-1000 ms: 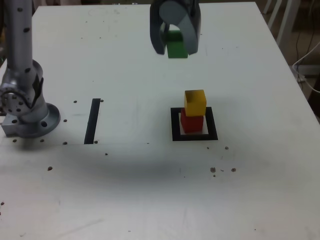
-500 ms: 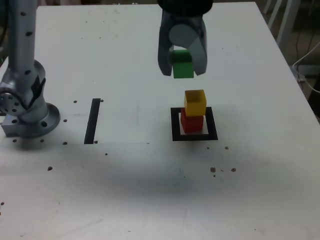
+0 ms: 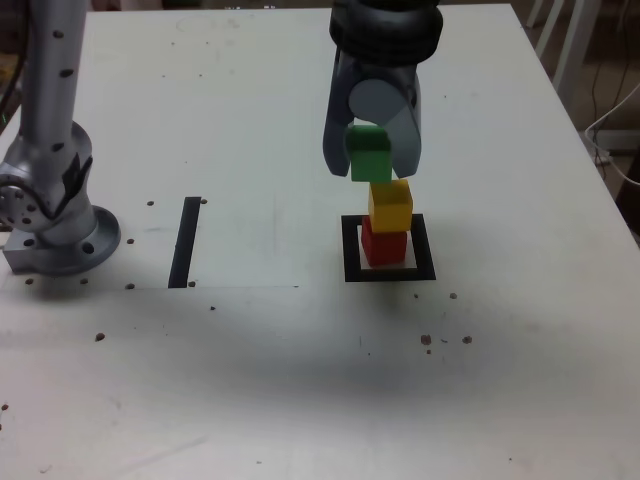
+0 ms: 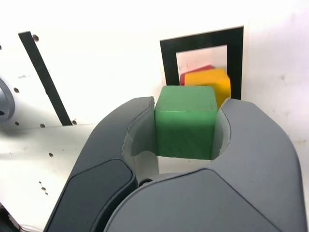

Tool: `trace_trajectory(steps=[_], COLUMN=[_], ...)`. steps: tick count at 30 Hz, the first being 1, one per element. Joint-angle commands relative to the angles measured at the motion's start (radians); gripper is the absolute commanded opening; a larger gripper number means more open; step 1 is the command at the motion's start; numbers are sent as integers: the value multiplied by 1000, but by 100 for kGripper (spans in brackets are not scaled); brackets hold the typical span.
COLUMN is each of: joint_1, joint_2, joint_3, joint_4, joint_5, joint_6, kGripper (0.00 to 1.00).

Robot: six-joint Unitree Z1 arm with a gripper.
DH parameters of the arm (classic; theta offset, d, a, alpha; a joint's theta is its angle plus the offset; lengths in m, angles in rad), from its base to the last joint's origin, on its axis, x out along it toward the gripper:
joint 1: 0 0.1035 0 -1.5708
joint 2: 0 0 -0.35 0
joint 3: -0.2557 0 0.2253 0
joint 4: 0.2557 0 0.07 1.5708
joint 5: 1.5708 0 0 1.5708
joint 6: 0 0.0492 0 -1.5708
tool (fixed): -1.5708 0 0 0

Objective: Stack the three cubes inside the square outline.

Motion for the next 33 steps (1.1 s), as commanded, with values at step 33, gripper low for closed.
trace_trajectory(steps=[33], joint_1=[7], joint_2=[22], joint_3=[14], joint_4=[-48], joint_5=[-46], joint_6=[-41], kGripper=[14])
